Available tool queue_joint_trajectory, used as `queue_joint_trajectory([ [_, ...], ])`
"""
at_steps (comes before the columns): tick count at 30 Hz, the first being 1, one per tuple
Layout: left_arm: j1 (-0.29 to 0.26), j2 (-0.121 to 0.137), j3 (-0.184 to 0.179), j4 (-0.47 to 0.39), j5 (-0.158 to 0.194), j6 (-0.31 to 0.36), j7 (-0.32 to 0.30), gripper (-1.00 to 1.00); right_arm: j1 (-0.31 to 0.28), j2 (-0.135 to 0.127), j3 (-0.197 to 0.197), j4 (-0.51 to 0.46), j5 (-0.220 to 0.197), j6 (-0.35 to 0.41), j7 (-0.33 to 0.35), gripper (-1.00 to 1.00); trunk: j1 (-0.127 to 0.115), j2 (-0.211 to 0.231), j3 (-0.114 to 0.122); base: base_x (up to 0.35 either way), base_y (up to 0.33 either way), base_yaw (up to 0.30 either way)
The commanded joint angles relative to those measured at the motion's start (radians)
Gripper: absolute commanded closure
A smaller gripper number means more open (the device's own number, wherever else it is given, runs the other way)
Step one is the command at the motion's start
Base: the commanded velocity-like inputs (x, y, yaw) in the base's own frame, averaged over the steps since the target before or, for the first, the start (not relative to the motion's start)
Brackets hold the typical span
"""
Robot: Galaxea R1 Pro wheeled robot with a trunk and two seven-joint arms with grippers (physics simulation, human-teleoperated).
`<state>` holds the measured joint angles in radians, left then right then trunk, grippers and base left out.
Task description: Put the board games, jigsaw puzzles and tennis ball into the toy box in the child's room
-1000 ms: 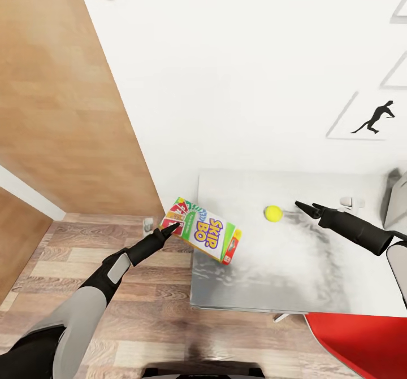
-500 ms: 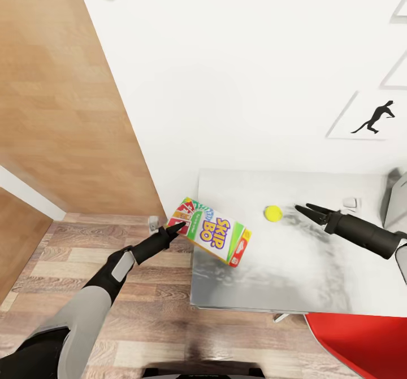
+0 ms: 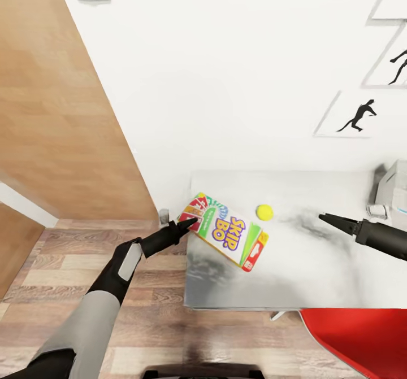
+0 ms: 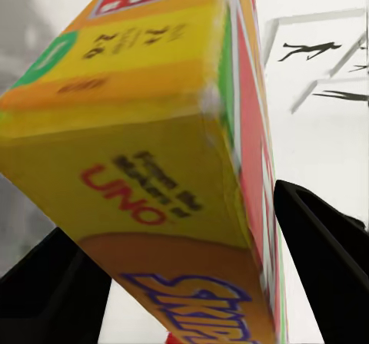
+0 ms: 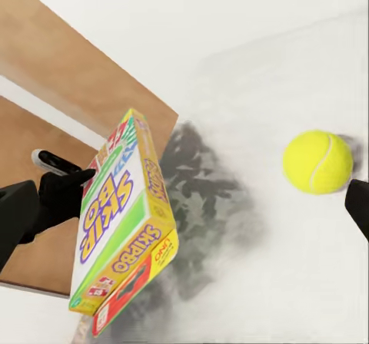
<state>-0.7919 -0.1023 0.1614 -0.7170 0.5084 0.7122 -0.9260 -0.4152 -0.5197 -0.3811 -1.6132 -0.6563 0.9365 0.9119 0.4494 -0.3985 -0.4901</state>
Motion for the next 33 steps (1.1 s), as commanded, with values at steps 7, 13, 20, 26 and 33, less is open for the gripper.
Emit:
queue_joint_trajectory([
  [7, 0.082, -0.009, -0.021, -0.245, 0.017, 0.082, 0.020, 1.00, 0.007, -0.006, -0.060, 0.000, 0.003, 0.014, 0.017, -1.00, 0.001, -0.002, 0.003, 0.000, -0.022, -0.105],
  [13, 0.103, -0.010, -0.025, -0.306, 0.028, 0.094, 0.024, 1.00, 0.008, -0.006, -0.084, 0.000, 0.003, 0.016, 0.019, -1.00, 0.001, -0.002, 0.004, -0.031, -0.180, -0.025],
  [20, 0.112, -0.010, -0.027, -0.331, 0.032, 0.098, 0.029, 1.00, 0.009, -0.005, -0.095, 0.000, 0.003, 0.016, 0.019, -1.00, 0.001, -0.002, 0.004, -0.076, -0.268, -0.008],
  [26, 0.114, -0.010, -0.028, -0.337, 0.032, 0.099, 0.035, 1.00, 0.009, -0.005, -0.097, 0.000, 0.003, 0.016, 0.020, -1.00, 0.001, -0.002, 0.005, -0.097, -0.295, -0.006],
  [33, 0.115, -0.010, -0.028, -0.340, 0.032, 0.099, 0.039, 1.00, 0.010, -0.006, -0.098, 0.000, 0.003, 0.016, 0.022, -1.00, 0.001, -0.002, 0.011, -0.108, -0.304, -0.080],
])
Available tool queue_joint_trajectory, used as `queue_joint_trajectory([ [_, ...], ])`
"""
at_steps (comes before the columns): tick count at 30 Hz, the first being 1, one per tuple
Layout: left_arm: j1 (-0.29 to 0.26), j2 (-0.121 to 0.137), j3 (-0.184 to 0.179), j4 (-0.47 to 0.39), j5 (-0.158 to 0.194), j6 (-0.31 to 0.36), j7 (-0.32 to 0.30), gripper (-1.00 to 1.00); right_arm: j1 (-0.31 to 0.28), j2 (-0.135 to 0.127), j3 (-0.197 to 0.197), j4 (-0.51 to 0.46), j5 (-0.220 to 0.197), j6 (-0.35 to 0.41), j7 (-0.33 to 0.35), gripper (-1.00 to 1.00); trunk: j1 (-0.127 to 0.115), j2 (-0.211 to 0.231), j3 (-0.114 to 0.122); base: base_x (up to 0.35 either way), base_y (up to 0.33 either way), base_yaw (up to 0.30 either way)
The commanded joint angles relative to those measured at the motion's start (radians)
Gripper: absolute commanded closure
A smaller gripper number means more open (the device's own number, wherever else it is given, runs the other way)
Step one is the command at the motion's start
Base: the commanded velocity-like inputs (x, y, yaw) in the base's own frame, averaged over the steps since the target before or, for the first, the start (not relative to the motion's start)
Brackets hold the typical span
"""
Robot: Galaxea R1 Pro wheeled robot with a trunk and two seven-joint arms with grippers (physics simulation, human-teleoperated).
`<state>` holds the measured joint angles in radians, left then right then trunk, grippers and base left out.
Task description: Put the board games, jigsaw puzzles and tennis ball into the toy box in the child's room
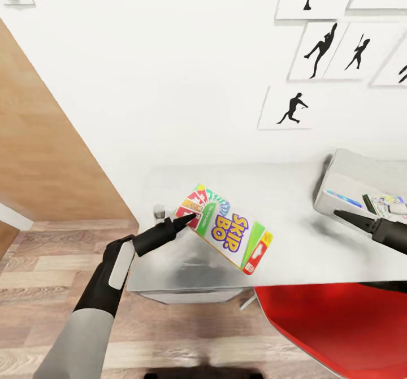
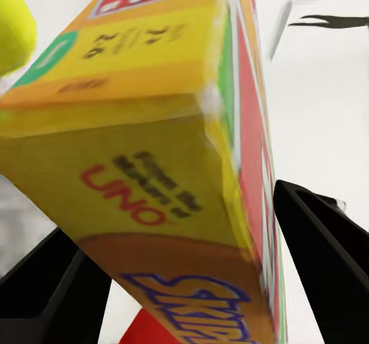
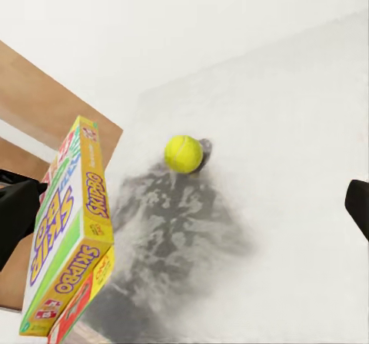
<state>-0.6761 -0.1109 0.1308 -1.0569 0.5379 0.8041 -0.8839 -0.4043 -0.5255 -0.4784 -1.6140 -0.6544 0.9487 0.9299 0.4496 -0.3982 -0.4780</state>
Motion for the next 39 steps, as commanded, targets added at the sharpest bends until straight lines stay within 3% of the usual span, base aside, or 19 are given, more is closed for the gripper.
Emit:
queue_joint_trajectory([
  [1, -0.001, -0.001, 0.003, -0.001, 0.003, 0.007, -0.003, 1.00, -0.001, 0.000, 0.000, 0.000, 0.001, 0.004, 0.004, -1.00, 0.000, -0.002, 0.000, -0.104, -0.299, -0.119],
  [5, 0.000, -0.001, 0.003, -0.001, 0.003, 0.007, -0.002, 1.00, -0.001, -0.004, -0.001, 0.000, 0.001, 0.005, 0.018, -1.00, 0.000, -0.002, 0.005, -0.078, -0.242, -0.129],
  [8, 0.000, -0.001, 0.003, 0.000, 0.003, 0.007, -0.001, 1.00, 0.000, -0.009, -0.014, 0.000, 0.001, 0.005, 0.097, -1.00, 0.000, -0.002, 0.009, -0.033, -0.107, -0.141],
  [15, 0.005, -0.001, 0.003, 0.000, 0.003, 0.006, -0.001, 1.00, 0.025, -0.019, -0.096, 0.000, 0.001, 0.011, 0.246, -1.00, 0.000, -0.002, 0.016, -0.011, -0.035, -0.112],
  [16, 0.005, -0.001, 0.003, 0.000, 0.003, 0.006, 0.000, 1.00, 0.042, -0.021, -0.127, 0.001, 0.001, 0.014, 0.271, -1.00, 0.000, -0.002, 0.016, -0.003, -0.008, -0.031],
  [30, 0.008, -0.002, 0.003, -0.001, 0.005, 0.000, -0.002, 1.00, 0.059, -0.025, -0.161, 0.000, 0.001, 0.020, 0.295, -1.00, 0.000, -0.002, 0.024, -0.001, -0.003, -0.107],
  [36, 0.006, -0.015, 0.002, -0.011, 0.066, -0.003, 0.002, 1.00, 0.059, -0.026, -0.164, 0.001, 0.002, 0.022, 0.289, -1.00, 0.000, -0.002, 0.030, 0.000, 0.000, -0.227],
  [39, -0.008, -0.027, -0.004, -0.037, 0.135, 0.000, 0.038, 1.00, 0.059, -0.027, -0.164, 0.001, 0.004, 0.022, 0.286, -1.00, 0.000, -0.002, 0.033, 0.000, 0.000, -0.238],
])
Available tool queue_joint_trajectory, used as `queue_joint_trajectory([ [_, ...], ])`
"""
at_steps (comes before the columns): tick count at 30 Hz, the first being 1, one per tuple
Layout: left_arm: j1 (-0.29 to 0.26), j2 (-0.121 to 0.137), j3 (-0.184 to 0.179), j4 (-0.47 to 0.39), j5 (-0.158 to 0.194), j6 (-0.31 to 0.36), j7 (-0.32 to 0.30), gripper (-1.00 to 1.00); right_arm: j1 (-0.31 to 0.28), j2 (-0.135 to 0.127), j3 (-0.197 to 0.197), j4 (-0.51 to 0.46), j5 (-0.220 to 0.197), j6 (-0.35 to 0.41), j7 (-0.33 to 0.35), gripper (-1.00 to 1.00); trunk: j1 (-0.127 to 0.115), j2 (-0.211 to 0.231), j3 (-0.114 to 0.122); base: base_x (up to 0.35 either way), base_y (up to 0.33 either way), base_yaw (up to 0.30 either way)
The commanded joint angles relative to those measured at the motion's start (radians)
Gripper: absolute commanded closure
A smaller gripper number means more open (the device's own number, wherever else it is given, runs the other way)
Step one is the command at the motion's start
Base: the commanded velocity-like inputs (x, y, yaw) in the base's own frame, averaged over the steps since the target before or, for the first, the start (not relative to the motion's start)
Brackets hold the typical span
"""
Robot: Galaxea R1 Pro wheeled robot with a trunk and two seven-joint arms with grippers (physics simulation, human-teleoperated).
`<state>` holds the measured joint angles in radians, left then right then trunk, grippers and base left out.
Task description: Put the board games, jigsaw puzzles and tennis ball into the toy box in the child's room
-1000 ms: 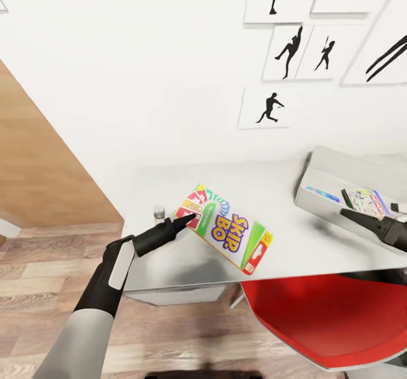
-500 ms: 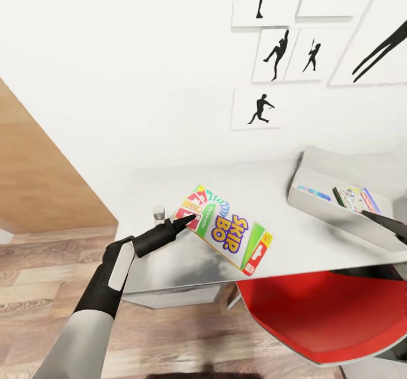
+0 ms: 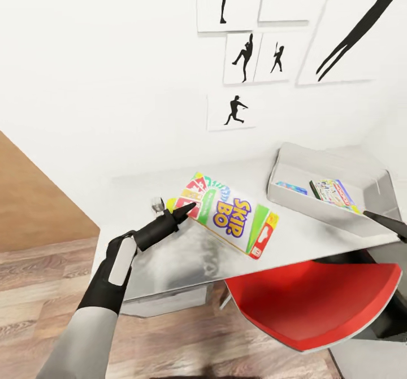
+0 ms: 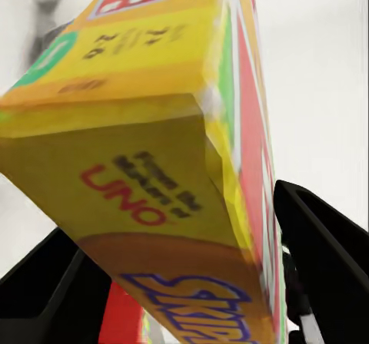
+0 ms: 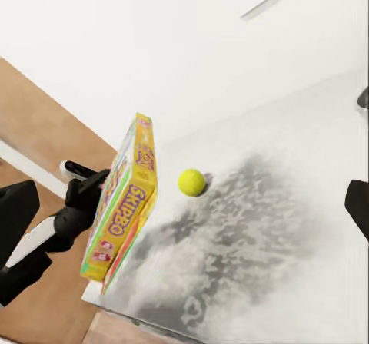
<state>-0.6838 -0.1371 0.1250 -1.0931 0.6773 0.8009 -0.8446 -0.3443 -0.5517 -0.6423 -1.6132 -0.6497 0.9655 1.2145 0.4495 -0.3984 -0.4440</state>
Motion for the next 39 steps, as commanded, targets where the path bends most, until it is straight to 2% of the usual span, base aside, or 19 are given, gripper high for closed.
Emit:
queue_joint_trajectory([
  [1, -0.014, -0.006, -0.011, -0.033, 0.049, 0.007, 0.044, 1.00, -0.001, 0.000, 0.000, 0.001, 0.000, 0.005, 0.001, -1.00, 0.001, -0.002, -0.001, 0.000, 0.000, -0.242],
  [3, -0.021, -0.009, -0.035, -0.074, 0.114, 0.010, 0.095, 1.00, -0.001, 0.000, 0.000, 0.000, 0.000, 0.005, 0.000, -1.00, 0.001, -0.002, 0.001, 0.000, 0.000, -0.243],
  [4, -0.021, -0.009, -0.035, -0.074, 0.114, 0.010, 0.095, 1.00, -0.001, 0.000, 0.000, 0.000, 0.000, 0.005, 0.000, -1.00, 0.001, -0.002, 0.002, 0.000, 0.000, -0.243],
  [7, -0.023, -0.008, -0.085, -0.138, 0.219, 0.012, 0.176, 1.00, -0.001, 0.002, 0.000, 0.001, 0.000, 0.005, -0.001, -1.00, 0.001, -0.002, 0.005, 0.000, 0.000, -0.244],
  [8, -0.022, -0.006, -0.117, -0.182, 0.281, 0.011, 0.237, 1.00, -0.001, 0.003, 0.000, 0.001, 0.001, 0.004, -0.001, -1.00, 0.001, -0.002, 0.006, 0.000, 0.000, -0.245],
  [11, -0.017, -0.005, -0.147, -0.252, 0.348, 0.008, 0.328, 1.00, -0.001, 0.004, -0.001, 0.001, 0.001, 0.003, 0.000, -1.00, 0.001, -0.002, 0.009, 0.000, 0.000, -0.246],
  [12, -0.016, -0.005, -0.154, -0.274, 0.363, 0.007, 0.355, 1.00, 0.000, 0.004, -0.001, 0.001, 0.001, 0.003, 0.000, -1.00, 0.001, -0.002, 0.010, 0.000, 0.000, -0.230],
  [13, -0.016, -0.005, -0.154, -0.274, 0.363, 0.007, 0.355, 1.00, 0.000, 0.004, -0.001, 0.001, 0.001, 0.003, 0.000, -1.00, 0.001, -0.002, 0.011, 0.000, 0.000, -0.230],
  [14, -0.016, -0.005, -0.163, -0.313, 0.385, 0.006, 0.402, 1.00, 0.000, 0.005, -0.001, 0.001, 0.001, 0.003, 0.000, -1.00, 0.001, -0.002, 0.012, 0.000, 0.000, -0.160],
  [15, -0.016, -0.005, -0.163, -0.313, 0.385, 0.006, 0.402, 1.00, 0.000, 0.005, -0.001, 0.001, 0.001, 0.003, 0.000, -1.00, 0.001, -0.002, 0.012, 0.000, 0.000, -0.160],
  [18, -0.023, -0.007, -0.172, -0.349, 0.404, 0.004, 0.462, 1.00, 0.000, 0.005, -0.002, 0.001, 0.001, 0.004, -0.001, -1.00, 0.001, -0.002, 0.013, 0.000, 0.000, -0.104],
  [19, -0.056, -0.014, -0.180, -0.376, 0.420, 0.000, 0.589, 1.00, -0.001, 0.004, -0.001, 0.001, 0.031, 0.003, -0.035, -1.00, 0.001, -0.002, 0.013, 0.000, 0.000, -0.022],
  [24, -0.096, -0.017, -0.177, -0.368, 0.426, -0.003, 0.740, 1.00, -0.002, 0.012, 0.004, 0.001, 0.080, 0.004, -0.113, -1.00, 0.001, -0.002, 0.014, 0.000, 0.000, -0.012],
  [26, -0.107, -0.016, -0.173, -0.361, 0.455, -0.004, 0.808, 1.00, -0.003, 0.015, 0.005, 0.001, 0.091, 0.004, -0.135, -1.00, 0.001, -0.002, 0.014, 0.000, 0.000, -0.005],
  [28, -0.116, -0.013, -0.171, -0.356, 0.506, -0.006, 0.864, 1.00, -0.003, 0.017, 0.006, 0.001, 0.097, 0.005, -0.152, -1.00, 0.001, -0.002, 0.014, 0.000, 0.000, -0.003],
  [31, -0.128, -0.009, -0.175, -0.362, 0.588, -0.020, 0.935, 1.00, -0.003, 0.019, 0.002, 0.001, 0.103, 0.005, -0.171, -1.00, 0.001, -0.002, 0.014, 0.000, 0.000, -0.002],
  [33, -0.140, -0.008, -0.178, -0.377, 0.621, -0.040, 0.979, 1.00, -0.002, 0.017, -0.001, 0.001, 0.105, 0.005, -0.177, -1.00, 0.001, -0.002, 0.014, -0.006, -0.003, -0.007],
  [37, -0.150, -0.007, -0.182, -0.386, 0.635, -0.049, 1.014, 1.00, -0.001, 0.014, -0.003, 0.001, 0.105, 0.005, -0.179, -1.00, 0.001, -0.002, 0.014, -0.064, -0.080, -0.041],
  [39, -0.154, -0.007, -0.200, -0.389, 0.640, -0.054, 1.034, 1.00, -0.001, 0.012, -0.003, 0.001, 0.105, 0.005, -0.176, -1.00, 0.001, -0.002, 0.014, -0.116, -0.202, -0.066],
])
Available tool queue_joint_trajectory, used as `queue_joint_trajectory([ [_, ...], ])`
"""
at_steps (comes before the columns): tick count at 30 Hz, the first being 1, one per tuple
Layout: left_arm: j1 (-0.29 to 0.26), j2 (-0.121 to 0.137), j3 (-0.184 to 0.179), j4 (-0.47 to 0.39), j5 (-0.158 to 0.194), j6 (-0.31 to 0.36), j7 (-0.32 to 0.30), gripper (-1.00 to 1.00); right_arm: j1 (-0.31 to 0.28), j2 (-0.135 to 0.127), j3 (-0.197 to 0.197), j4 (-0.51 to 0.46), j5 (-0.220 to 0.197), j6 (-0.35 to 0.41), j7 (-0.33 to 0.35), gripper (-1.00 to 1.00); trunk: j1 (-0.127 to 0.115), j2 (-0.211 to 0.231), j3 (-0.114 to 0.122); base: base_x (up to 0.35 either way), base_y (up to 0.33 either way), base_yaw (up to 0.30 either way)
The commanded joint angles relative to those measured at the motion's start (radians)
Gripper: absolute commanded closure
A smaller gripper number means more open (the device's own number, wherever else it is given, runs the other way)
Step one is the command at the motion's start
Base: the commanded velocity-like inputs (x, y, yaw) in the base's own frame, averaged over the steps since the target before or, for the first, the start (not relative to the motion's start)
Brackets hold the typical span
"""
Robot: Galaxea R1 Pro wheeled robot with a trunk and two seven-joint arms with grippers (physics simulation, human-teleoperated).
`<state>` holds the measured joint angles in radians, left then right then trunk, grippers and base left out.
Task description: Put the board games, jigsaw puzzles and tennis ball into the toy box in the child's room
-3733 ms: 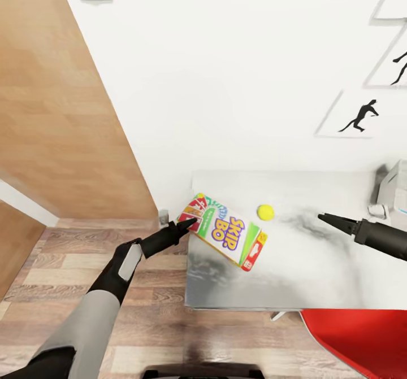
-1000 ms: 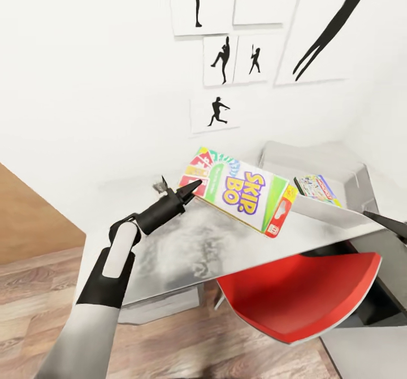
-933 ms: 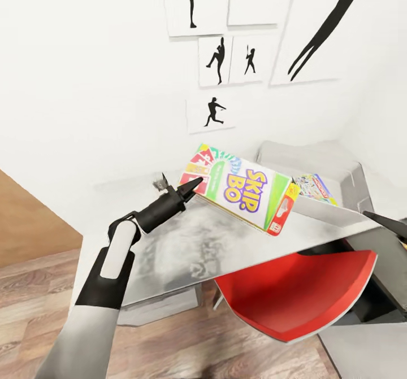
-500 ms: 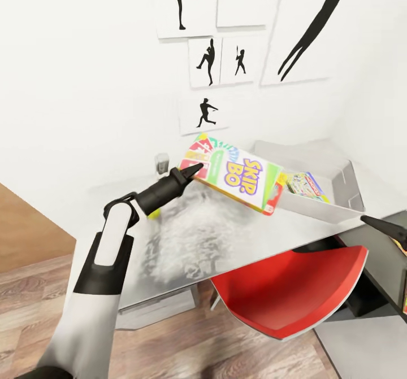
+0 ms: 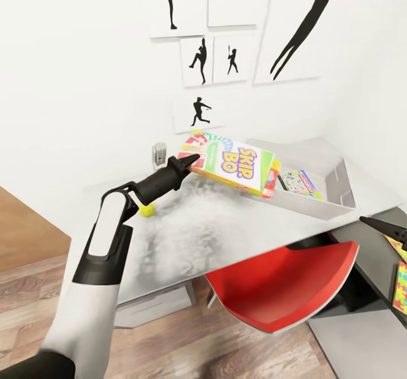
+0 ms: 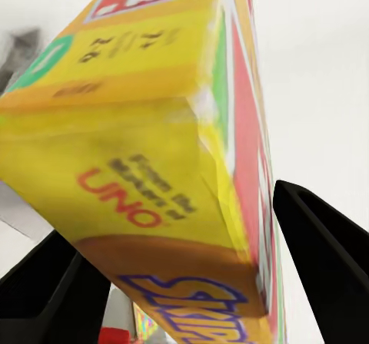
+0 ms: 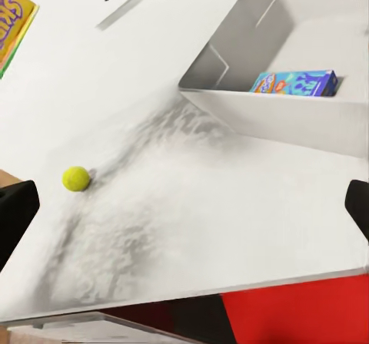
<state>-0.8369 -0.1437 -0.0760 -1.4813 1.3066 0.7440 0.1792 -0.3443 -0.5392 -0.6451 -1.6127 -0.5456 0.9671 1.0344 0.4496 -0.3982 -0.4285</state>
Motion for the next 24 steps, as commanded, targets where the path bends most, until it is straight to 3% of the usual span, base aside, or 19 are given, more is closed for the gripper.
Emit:
queue_joint_trajectory([
  [1, -0.001, 0.000, -0.004, -0.002, 0.011, 0.002, 0.013, 1.00, -0.001, 0.000, -0.001, 0.000, 0.001, 0.004, 0.004, -1.00, 0.000, -0.002, -0.002, -0.120, -0.220, -0.050],
  [8, -0.003, 0.000, -0.021, 0.001, 0.012, -0.019, 0.023, 1.00, -0.001, 0.000, -0.001, 0.000, 0.001, 0.004, 0.005, -1.00, 0.000, -0.002, -0.002, -0.046, -0.144, -0.013],
  [24, -0.002, 0.002, -0.024, -0.001, 0.015, -0.033, 0.025, 1.00, 0.000, 0.001, 0.001, 0.000, 0.001, 0.004, 0.007, -1.00, 0.000, -0.002, 0.008, -0.005, -0.019, -0.002],
])
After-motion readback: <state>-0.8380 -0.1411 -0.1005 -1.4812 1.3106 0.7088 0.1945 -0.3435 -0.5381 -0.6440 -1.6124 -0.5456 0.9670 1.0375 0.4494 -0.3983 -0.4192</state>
